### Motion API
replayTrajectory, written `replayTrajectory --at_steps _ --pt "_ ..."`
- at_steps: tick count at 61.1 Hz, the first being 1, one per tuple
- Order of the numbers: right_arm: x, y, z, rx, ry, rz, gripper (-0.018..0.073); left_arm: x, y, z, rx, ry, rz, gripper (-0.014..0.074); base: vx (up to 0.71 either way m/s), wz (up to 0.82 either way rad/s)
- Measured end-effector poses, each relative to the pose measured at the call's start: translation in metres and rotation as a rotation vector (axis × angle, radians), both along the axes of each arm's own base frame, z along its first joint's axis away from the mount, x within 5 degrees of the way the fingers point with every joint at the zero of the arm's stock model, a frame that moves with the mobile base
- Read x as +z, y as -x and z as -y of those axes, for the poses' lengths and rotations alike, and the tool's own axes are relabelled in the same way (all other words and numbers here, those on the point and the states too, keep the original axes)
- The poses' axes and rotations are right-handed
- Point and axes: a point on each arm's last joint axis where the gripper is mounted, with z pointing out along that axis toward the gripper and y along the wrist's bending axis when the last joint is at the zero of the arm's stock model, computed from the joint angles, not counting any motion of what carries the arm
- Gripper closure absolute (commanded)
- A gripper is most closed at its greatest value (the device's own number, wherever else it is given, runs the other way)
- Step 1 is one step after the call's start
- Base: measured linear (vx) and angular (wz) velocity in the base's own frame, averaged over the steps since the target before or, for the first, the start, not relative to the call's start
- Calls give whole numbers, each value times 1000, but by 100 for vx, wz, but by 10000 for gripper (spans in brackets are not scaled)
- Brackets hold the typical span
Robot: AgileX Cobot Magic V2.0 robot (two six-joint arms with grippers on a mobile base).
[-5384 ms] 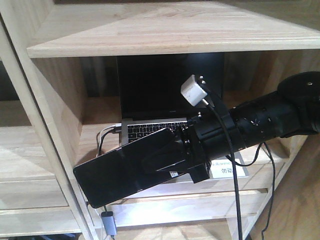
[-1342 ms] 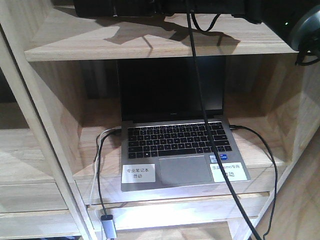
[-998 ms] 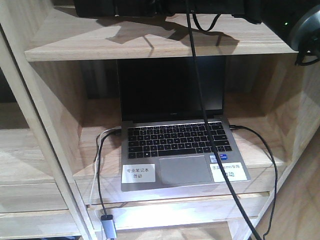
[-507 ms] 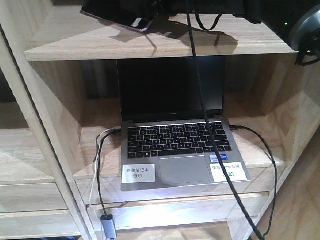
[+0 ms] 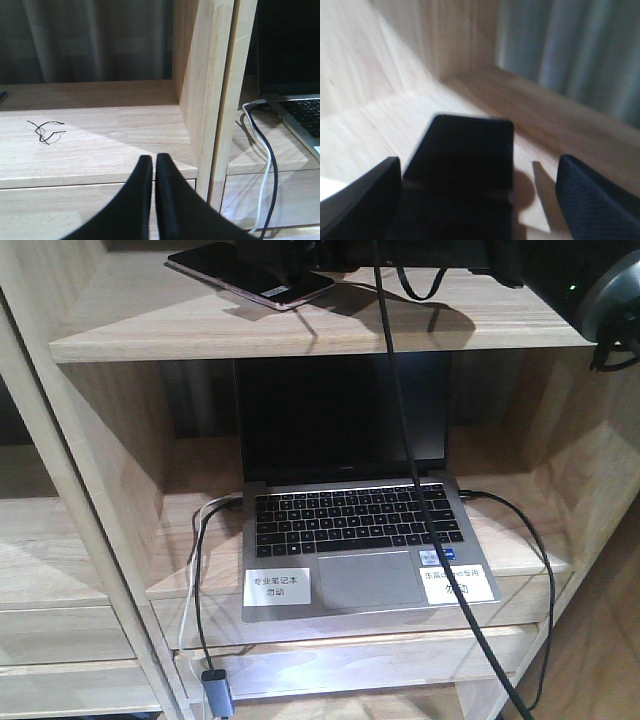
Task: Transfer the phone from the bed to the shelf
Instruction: 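Open the right gripper and release the phone on the shelf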
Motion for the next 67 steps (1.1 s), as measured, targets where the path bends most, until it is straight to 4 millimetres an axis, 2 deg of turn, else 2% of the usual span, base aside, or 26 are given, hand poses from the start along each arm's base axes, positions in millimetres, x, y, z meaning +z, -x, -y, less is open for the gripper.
replayTrajectory --at_steps 10,29,39,53,67 --pt "10 7 5 -23 35 18 9 0 0 0 0 0 0 596 0 0" --pt "47 33 20 -89 24 23 97 0 0 0 0 0 0 596 0 0" --pt "57 52 27 -97 20 25 141 0 0 0 0 0 0 596 0 0" --pt "49 81 44 -181 3 18 229 0 0 0 0 0 0 596 0 0" --pt "28 118 68 -305 -19 30 360 0 0 0 0 0 0 596 0 0"
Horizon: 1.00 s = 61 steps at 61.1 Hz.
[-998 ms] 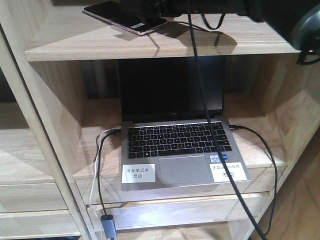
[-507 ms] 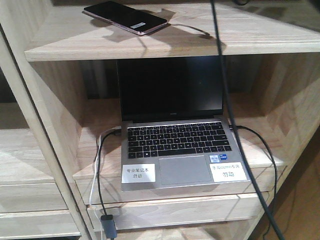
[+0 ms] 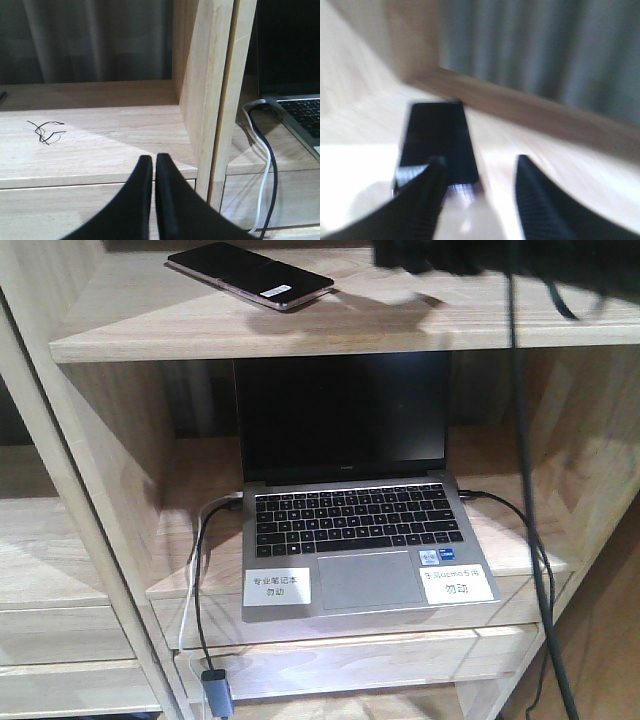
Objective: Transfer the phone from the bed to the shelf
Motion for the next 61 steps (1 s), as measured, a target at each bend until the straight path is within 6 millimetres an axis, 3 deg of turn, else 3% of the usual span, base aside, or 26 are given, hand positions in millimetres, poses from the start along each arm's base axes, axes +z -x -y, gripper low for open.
replayTrajectory --at_steps 21,44,61 --pt "-37 73 32 -67 3 -19 573 0 0 0 0 0 0 596 0 0" --pt "-58 163 65 -75 -35 68 568 0 0 0 0 0 0 596 0 0" --pt "-70 217 84 -75 -81 184 568 0 0 0 0 0 0 596 0 0"
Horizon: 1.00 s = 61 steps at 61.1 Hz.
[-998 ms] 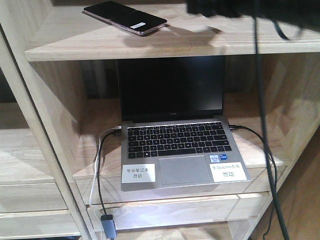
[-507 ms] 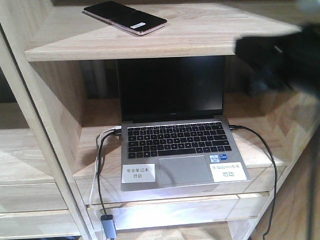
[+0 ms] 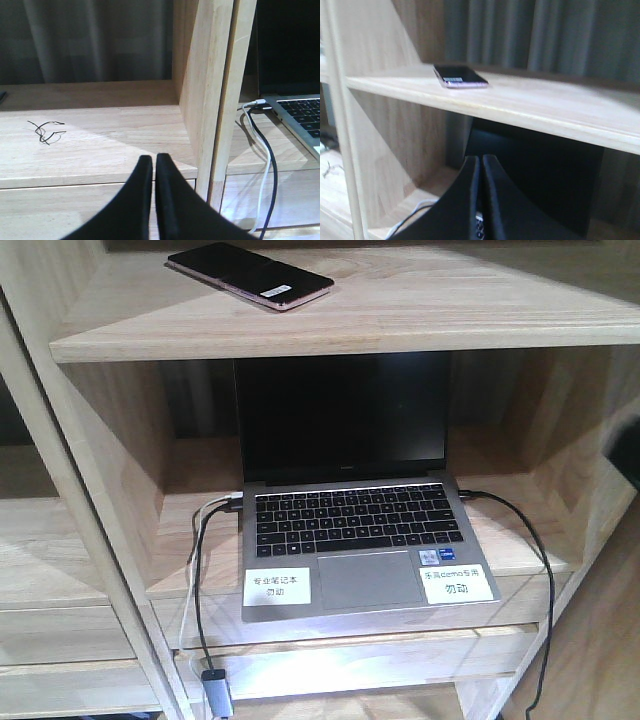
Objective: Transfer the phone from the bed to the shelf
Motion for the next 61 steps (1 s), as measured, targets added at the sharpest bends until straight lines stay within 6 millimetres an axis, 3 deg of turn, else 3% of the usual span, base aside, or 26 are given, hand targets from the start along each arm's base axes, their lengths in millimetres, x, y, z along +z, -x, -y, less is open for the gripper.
replayTrajectory --at_steps 19,61 --pt "0 33 12 3 -39 110 568 0 0 0 0 0 0 596 0 0" --pt "0 35 12 3 -42 118 568 0 0 0 0 0 0 596 0 0"
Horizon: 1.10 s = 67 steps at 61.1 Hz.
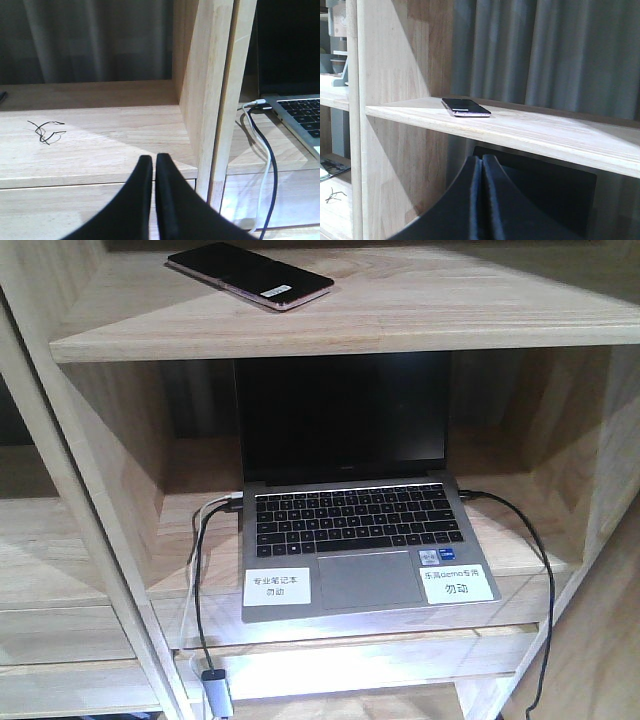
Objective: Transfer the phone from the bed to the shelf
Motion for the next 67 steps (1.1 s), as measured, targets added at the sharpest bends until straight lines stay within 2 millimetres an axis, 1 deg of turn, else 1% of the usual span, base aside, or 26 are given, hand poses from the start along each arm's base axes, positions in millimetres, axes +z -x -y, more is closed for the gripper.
replayTrajectory --at_steps 18,30,39,57,67 --pt "1 0 -1 13 -33 -12 568 0 0 0 0 0 0 596 0 0" --pt "0 0 0 1 -11 -8 568 0 0 0 0 0 0 596 0 0" --pt "-2 -1 2 -19 -47 -51 568 0 0 0 0 0 0 596 0 0" --pt "-7 -6 11 -132 -28 -103 568 0 0 0 0 0 0 596 0 0" --pt "-13 -10 18 -255 -2 -119 568 0 0 0 0 0 0 596 0 0"
